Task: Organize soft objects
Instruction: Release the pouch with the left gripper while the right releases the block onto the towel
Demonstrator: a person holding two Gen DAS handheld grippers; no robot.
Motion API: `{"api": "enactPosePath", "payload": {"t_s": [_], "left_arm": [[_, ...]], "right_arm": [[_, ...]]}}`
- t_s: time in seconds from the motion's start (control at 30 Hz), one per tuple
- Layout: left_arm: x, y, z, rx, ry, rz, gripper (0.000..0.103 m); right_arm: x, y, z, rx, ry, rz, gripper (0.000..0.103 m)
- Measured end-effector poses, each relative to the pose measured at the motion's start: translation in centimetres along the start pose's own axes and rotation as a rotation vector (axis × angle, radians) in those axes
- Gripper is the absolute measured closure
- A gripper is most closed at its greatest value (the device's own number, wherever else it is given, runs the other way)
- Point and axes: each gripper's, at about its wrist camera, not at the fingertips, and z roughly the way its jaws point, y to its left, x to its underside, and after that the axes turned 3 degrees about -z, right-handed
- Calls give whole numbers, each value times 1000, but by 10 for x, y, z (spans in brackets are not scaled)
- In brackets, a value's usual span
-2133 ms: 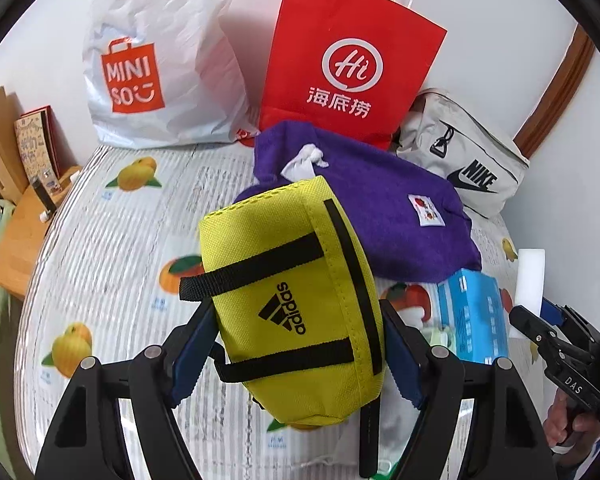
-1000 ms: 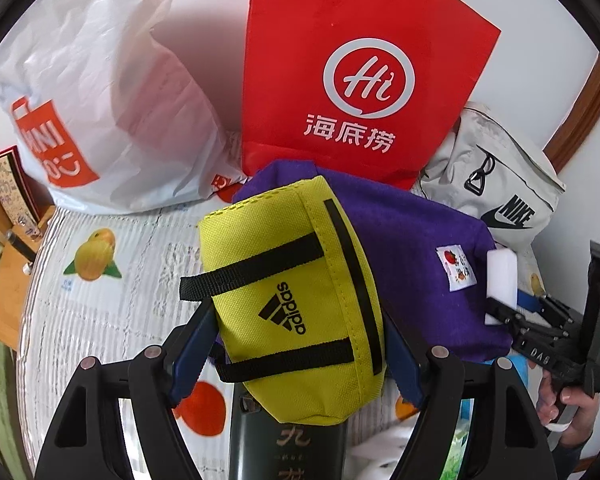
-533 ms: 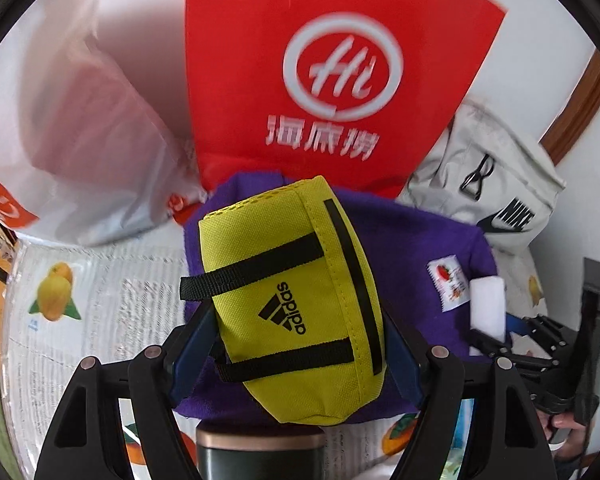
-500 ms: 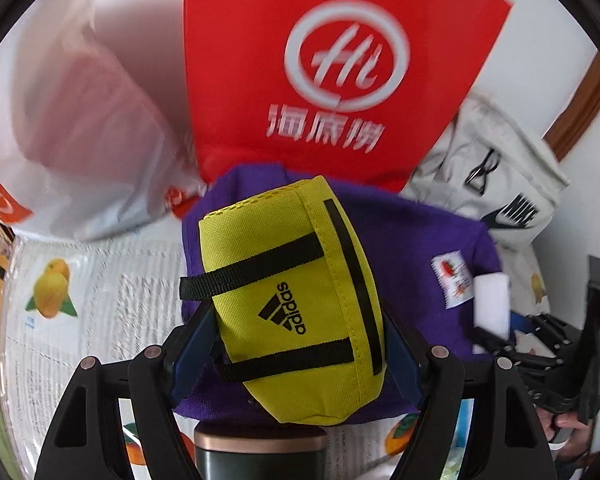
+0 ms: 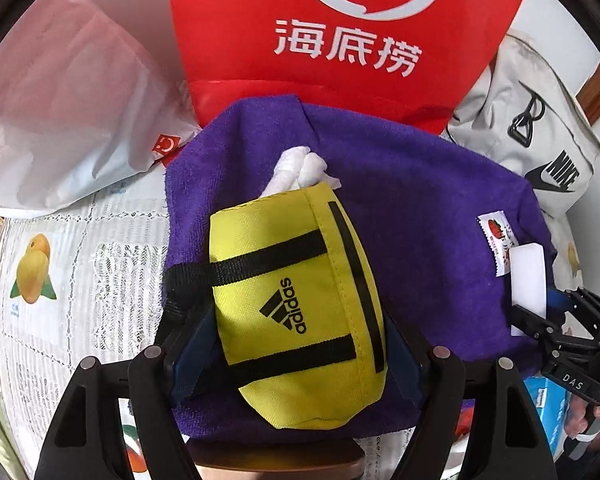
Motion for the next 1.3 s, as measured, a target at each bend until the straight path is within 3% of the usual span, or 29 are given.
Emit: {"api": "enactPosePath", "payload": {"t_s": [0.23, 0.47, 0.63, 1.07, 1.3], "left_arm": [[1, -7, 8, 5, 20, 11, 26], [1, -14, 11, 7, 34, 33, 20], [8, -19, 1, 5, 24, 32, 20], [29, -14, -69, 23, -120, 31, 20], [69, -6, -104, 45, -152, 9, 20]], "right_arm": [[-2, 1, 6, -14, 6, 1, 47], [0, 1, -6, 17, -33, -9, 29], [4, -2, -21, 19, -53, 4, 29], [31, 6, -89, 14, -163, 33, 28], [66, 28, -121, -4, -218, 9, 28]]}}
